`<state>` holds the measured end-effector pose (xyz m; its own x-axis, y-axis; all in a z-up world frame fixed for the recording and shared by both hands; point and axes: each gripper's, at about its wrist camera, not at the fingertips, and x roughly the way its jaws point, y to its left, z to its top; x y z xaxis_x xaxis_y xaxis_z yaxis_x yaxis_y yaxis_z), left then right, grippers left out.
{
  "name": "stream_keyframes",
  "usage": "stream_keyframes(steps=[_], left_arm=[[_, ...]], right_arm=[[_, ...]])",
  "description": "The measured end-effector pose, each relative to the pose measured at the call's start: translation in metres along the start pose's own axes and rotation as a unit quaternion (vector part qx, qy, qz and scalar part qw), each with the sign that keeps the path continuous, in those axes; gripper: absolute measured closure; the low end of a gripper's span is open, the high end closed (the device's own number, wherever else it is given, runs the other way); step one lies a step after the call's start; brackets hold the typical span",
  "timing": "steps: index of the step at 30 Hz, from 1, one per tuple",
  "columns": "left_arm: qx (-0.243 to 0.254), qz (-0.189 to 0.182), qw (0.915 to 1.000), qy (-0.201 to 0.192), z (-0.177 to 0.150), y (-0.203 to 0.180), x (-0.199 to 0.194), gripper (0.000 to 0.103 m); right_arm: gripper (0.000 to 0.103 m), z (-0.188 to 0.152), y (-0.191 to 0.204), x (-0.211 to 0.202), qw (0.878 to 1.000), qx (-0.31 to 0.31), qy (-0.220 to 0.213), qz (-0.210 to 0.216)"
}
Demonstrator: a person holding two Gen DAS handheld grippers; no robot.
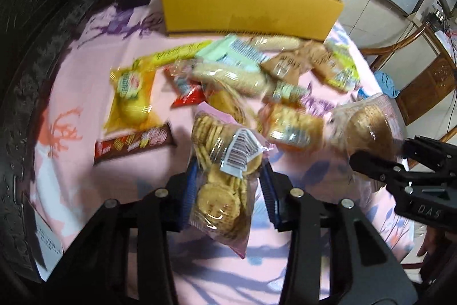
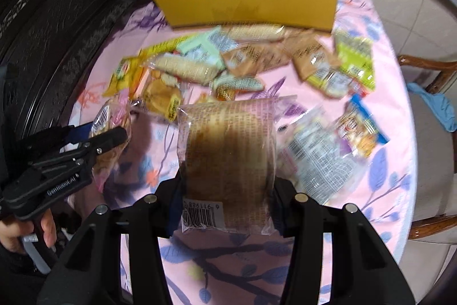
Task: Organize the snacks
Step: 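Carry both packs into the yellow box and release them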
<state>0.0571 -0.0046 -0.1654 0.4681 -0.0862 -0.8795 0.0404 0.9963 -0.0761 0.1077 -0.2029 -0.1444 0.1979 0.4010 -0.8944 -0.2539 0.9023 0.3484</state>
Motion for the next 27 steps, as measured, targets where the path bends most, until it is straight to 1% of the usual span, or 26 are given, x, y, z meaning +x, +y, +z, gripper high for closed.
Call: stream_keyframes(steps=[2,6,7,10,13,18,24,27], left_arm=[[-0.004,-0.003,0.9999,-0.012,0.015,-0.005,-0.003,0.062],[-0.015,-0.012,0.9988,-0.044,0.053,-0.012,-0.013,0.062],[-0.013,-0.010,0.9981,-0.059,0.067,-0.015,-0.018,0.062],[-0.015,-0.008,0.9963,-0.084,0.097,-0.018,-0.027,0.062],[-0.023,-0.011,0.9948,-0.099,0.118,-0.018,-0.033,0.062],[-0.021,-0.017,0.9939,-0.107,0.130,-0.020,-0.036,0.062],[-0.022,-0.025,0.9943,-0.101,0.138,-0.021,-0.029,0.062],[-0.024,-0.026,0.9944,-0.100,0.146,-0.020,-0.024,0.062]], right_arm=[[0.052,0.011,0.000,-0.005,1.000,0.005,-0.008,-0.009],[0.052,0.043,0.002,-0.024,0.999,0.012,-0.039,-0.012],[0.052,0.049,0.003,-0.028,0.999,0.013,-0.046,-0.012],[0.052,0.072,0.002,-0.042,0.997,0.017,-0.072,-0.012],[0.052,0.087,-0.001,-0.052,0.995,0.025,-0.091,-0.013],[0.052,0.104,-0.011,-0.060,0.994,0.034,-0.107,-0.014],[0.052,0.113,-0.014,-0.053,0.994,0.039,-0.102,-0.015],[0.052,0.120,-0.014,-0.047,0.994,0.037,-0.097,-0.014]])
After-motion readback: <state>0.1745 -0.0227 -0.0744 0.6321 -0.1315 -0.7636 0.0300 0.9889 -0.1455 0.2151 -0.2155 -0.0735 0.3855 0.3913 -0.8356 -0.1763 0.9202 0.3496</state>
